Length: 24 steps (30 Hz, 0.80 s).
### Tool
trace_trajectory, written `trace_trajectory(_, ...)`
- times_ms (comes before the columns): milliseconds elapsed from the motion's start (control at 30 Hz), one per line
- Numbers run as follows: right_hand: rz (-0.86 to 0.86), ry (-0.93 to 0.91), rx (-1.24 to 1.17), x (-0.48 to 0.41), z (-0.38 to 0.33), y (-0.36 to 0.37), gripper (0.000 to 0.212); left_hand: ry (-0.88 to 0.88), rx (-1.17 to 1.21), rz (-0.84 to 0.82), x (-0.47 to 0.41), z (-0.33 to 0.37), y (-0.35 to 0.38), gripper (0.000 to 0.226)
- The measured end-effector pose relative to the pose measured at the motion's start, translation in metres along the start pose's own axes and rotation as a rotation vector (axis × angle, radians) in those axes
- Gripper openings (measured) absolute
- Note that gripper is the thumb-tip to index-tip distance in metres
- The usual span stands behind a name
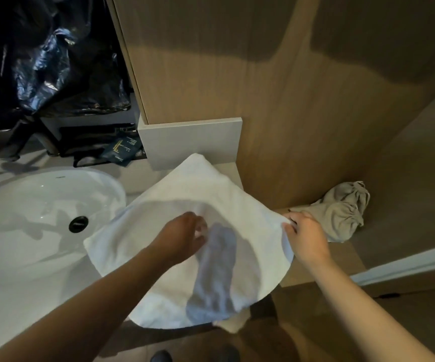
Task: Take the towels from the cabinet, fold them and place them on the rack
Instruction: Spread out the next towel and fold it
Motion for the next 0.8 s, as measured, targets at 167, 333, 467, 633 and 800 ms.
trace_trajectory(167,0.036,-0.043,0.052,-0.03,-0.017,-0.007,0.019,0.116,-0.164,-0.036,-0.081,0.004,-0.015,0.044)
trace_trajectory(333,0.133,-0.1,0.122,-0.063,-0.029,-0.021,0.016,0.24,-0.326,-0.128,-0.133,0.002,-0.005,0.058)
trace_trajectory(467,0.179,-0.22,0.305,-0.091,-0.05,-0.028,0.014,0.281,-0.387,-0.12,-0.171,-0.005,-0.003,0.066)
trace_trajectory(633,0.228,-0.2,0.165,-0.108,-0.062,-0.041,0.011,0.244,-0.403,-0.113,-0.209,-0.016,-0.006,0.062)
trace_trajectory(800,0.276,-0.16,0.171,-0.1,-0.06,-0.056,0.011,0.153,-0.53,-0.118,-0.212,-0.031,-0.01,0.042)
Point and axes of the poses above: each hand's wrist, its own x-axis away from the middle knuckle, its own y-axis out of the palm, z = x × y, the point moved 8 cm from there along -x, towards the middle knuckle, and after that the axes turned 8 degrees about y, right-handed, at the moved point
